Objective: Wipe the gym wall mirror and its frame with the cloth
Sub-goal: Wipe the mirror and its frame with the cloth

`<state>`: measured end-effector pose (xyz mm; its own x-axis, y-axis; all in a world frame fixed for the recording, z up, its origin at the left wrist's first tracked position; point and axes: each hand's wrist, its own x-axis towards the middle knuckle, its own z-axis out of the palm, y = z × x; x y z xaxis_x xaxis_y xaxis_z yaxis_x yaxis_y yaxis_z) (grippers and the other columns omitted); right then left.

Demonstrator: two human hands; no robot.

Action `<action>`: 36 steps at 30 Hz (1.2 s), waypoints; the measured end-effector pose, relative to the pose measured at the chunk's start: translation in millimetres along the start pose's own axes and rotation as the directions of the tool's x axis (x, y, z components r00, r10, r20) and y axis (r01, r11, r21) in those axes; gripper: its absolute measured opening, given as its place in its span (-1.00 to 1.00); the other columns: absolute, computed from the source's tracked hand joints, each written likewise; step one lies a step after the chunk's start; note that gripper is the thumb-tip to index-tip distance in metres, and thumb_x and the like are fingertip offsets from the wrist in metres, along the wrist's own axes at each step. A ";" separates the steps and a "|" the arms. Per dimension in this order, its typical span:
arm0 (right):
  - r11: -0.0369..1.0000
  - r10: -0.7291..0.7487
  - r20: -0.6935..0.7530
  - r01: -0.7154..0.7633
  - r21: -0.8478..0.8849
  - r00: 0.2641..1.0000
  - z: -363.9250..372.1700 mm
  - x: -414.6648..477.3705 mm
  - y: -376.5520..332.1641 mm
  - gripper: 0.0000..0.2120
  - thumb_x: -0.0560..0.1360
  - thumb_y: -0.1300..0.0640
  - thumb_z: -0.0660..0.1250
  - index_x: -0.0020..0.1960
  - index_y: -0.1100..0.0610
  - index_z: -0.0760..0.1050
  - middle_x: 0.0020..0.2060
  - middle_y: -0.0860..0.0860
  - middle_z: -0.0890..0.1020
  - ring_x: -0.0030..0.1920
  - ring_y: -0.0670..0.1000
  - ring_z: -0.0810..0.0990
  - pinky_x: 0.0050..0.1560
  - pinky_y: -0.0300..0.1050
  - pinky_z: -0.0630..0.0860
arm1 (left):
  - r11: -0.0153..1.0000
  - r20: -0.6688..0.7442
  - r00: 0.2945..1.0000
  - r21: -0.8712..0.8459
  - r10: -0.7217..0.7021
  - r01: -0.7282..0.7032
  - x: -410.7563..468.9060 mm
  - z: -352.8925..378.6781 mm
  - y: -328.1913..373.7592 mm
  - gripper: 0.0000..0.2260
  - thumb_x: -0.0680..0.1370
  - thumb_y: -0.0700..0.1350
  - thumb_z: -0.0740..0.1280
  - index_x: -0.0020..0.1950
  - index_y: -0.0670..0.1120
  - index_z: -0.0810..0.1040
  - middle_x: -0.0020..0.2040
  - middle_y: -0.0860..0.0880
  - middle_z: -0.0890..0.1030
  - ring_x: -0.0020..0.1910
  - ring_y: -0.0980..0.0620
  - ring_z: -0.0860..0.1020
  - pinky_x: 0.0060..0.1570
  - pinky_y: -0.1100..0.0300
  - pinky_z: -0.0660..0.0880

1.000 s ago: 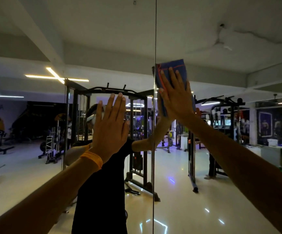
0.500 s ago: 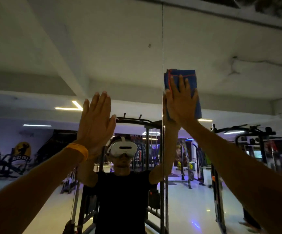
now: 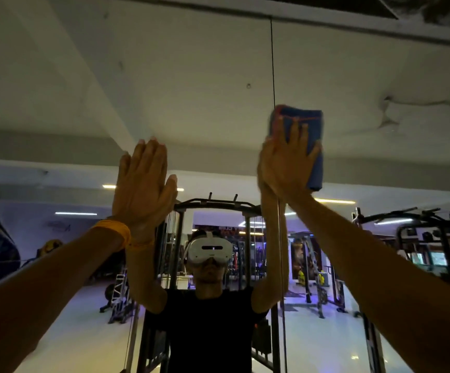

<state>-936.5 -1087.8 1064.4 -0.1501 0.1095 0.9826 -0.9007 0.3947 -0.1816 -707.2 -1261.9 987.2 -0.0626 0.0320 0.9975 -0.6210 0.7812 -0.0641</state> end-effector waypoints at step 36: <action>0.941 -0.317 0.145 0.330 -0.076 0.937 -10.9 -165.2 83.1 -0.44 0.71 -0.20 -0.12 0.67 -0.07 0.05 0.66 0.07 0.12 0.66 0.12 0.02 0.62 0.27 -0.11 | 0.994 0.044 0.994 -0.048 0.101 -0.099 -100.8 16.5 42.6 -0.34 0.67 0.16 -0.03 0.67 -0.19 0.11 0.69 -0.18 0.06 0.68 -0.18 -0.03 0.61 -0.27 -0.07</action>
<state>-982.1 -1063.1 886.5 0.0862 -0.1549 0.9842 -0.8661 0.4765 0.1508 -740.2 -1242.1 883.4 -0.1596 0.0834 0.9836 -0.5735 0.8032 -0.1611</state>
